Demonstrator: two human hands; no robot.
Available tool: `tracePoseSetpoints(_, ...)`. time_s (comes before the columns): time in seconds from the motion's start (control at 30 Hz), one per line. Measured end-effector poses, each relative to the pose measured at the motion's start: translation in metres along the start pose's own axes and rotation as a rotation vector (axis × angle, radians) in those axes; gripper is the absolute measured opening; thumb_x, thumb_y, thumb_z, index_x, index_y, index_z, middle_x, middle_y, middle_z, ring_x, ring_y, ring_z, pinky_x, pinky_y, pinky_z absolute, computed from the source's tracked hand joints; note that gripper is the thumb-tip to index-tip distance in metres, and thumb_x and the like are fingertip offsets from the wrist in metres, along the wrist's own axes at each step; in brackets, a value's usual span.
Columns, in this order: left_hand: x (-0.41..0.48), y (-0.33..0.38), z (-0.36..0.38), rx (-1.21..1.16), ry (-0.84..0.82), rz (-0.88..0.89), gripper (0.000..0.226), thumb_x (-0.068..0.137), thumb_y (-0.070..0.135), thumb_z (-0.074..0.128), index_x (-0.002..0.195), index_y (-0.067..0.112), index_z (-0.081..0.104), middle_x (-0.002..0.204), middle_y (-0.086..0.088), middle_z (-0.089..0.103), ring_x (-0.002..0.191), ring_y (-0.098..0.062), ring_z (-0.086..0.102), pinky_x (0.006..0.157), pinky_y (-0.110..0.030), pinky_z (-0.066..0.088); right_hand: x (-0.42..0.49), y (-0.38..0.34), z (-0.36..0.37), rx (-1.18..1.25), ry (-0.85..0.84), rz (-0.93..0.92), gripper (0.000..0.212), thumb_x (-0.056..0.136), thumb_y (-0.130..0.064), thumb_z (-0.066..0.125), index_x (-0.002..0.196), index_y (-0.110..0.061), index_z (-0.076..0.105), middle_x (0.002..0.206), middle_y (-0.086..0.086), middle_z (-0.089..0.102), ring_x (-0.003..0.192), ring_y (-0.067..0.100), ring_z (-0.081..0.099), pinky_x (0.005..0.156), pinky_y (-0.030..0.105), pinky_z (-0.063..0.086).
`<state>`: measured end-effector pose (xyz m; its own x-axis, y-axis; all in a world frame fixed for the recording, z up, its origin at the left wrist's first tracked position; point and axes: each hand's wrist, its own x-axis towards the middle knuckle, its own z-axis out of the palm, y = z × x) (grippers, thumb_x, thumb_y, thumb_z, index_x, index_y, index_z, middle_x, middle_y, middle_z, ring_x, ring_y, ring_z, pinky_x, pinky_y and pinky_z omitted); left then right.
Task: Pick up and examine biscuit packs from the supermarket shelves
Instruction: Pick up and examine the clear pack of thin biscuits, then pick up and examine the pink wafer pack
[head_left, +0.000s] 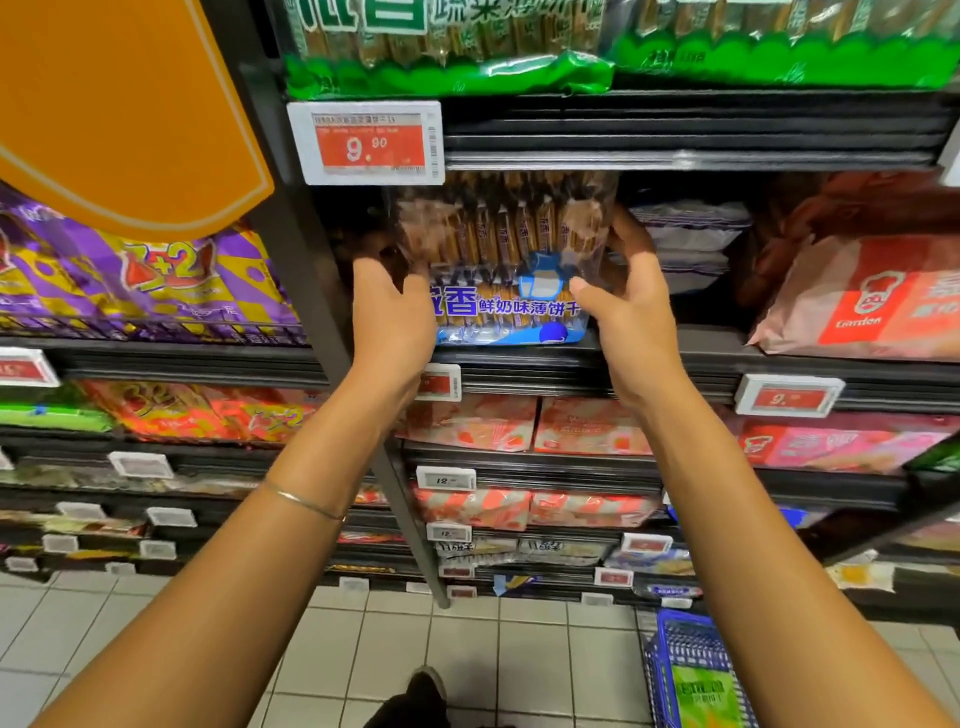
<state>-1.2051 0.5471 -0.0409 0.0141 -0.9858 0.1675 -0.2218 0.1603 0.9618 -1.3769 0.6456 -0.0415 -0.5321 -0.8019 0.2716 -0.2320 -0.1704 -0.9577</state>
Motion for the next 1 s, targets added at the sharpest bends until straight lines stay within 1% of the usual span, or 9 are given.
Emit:
tracePoseSetpoints(0.1,-0.001,-0.010,-0.004,0.055,-0.065,0.054,0.015,0.107,0.021,0.055,0.113,0.021,0.041,0.101,0.015,0.052,0.089,-0.005,0.051,0.072,-0.020,0.038,-0.009,0.007,-0.001,-0.092,-0.016,0.016,0.044,0.100,-0.006,0.061,0.133,-0.032,0.049,0.132,-0.002,0.061,0.116,0.001,0.061,0.084,0.019,0.054)
tracePoseSetpoints(0.23,-0.002,-0.011,-0.014,0.093,-0.196,0.059,0.029,0.103,0.026,0.063,0.126,0.021,0.046,0.108,0.013,0.056,0.089,0.003,0.054,0.076,-0.016,0.043,-0.018,0.011,0.002,-0.267,0.061,0.106,0.028,0.101,-0.011,0.061,0.125,-0.015,0.047,0.129,0.001,0.045,0.106,0.010,0.053,0.080,0.008,0.044)
tracePoseSetpoints(0.33,-0.006,-0.017,-0.022,0.084,-0.265,0.056,0.034,0.101,0.031,0.065,0.128,0.022,0.046,0.126,-0.002,0.061,0.107,-0.015,0.060,0.099,-0.043,0.052,-0.025,0.008,0.001,-0.272,0.054,0.135,0.033,0.102,-0.011,0.059,0.132,-0.017,0.047,0.133,0.001,0.053,0.119,0.012,0.055,0.096,0.014,0.047)
tracePoseSetpoints(0.43,-0.016,-0.025,-0.022,0.082,-0.293,0.074,0.045,0.098,0.032,0.065,0.134,0.016,0.043,0.128,-0.010,0.060,0.116,-0.025,0.060,0.106,-0.055,0.049,-0.037,0.006,0.000,-0.292,0.042,0.116,0.049,0.102,-0.007,0.058,0.148,-0.013,0.041,0.133,-0.005,0.055,0.125,0.010,0.054,0.105,0.020,0.045)
tracePoseSetpoints(0.53,-0.029,-0.031,-0.021,0.071,-0.320,0.076,0.072,0.097,0.032,0.063,0.157,0.011,0.029,0.152,-0.011,0.048,0.133,-0.017,0.053,0.118,-0.045,0.039,-0.045,0.009,-0.002,-0.301,0.029,0.094,0.051,0.101,0.002,0.055,0.149,-0.010,0.044,0.136,-0.006,0.058,0.128,0.009,0.057,0.114,0.029,0.043)
tracePoseSetpoints(0.67,-0.036,-0.035,-0.020,0.173,-0.271,0.117,0.082,0.101,0.030,0.065,0.164,0.007,0.018,0.168,-0.013,0.029,0.154,-0.024,0.030,0.127,-0.038,0.022,-0.043,0.009,-0.007,-0.312,-0.038,0.082,0.054,0.100,0.006,0.053,0.149,-0.013,0.046,0.131,-0.021,0.057,0.121,-0.017,0.053,0.111,0.014,0.040)
tracePoseSetpoints(0.77,-0.044,-0.032,-0.018,0.203,-0.189,0.123,0.081,0.101,0.029,0.067,0.162,0.002,0.021,0.169,-0.018,0.024,0.156,-0.029,0.023,0.128,-0.038,0.019,-0.040,0.009,-0.014,-0.321,-0.131,0.076,0.055,0.099,0.005,0.053,0.150,-0.012,0.044,0.146,-0.009,0.058,0.137,-0.002,0.050,0.120,0.032,0.038)
tracePoseSetpoints(0.9,-0.083,-0.024,0.005,0.177,-0.113,0.104,0.095,0.099,0.024,0.070,0.165,0.002,0.006,0.173,-0.016,-0.012,0.158,-0.014,-0.005,0.107,0.006,-0.002,-0.039,0.015,-0.028,-0.356,-0.135,0.056,0.052,0.101,-0.002,0.057,0.151,-0.011,0.046,0.152,0.003,0.055,0.141,0.012,0.049,0.118,0.038,0.040)
tracePoseSetpoints(1.0,-0.124,-0.011,0.038,0.160,-0.103,0.210,0.100,0.092,0.026,0.072,0.164,-0.001,0.007,0.171,-0.020,-0.013,0.158,-0.015,-0.008,0.116,-0.004,-0.003,-0.047,0.015,-0.056,-0.215,-0.013,0.012,0.038,0.101,0.004,0.053,0.137,-0.007,0.060,0.137,0.006,0.065,0.130,0.013,0.060,0.112,0.035,0.047)
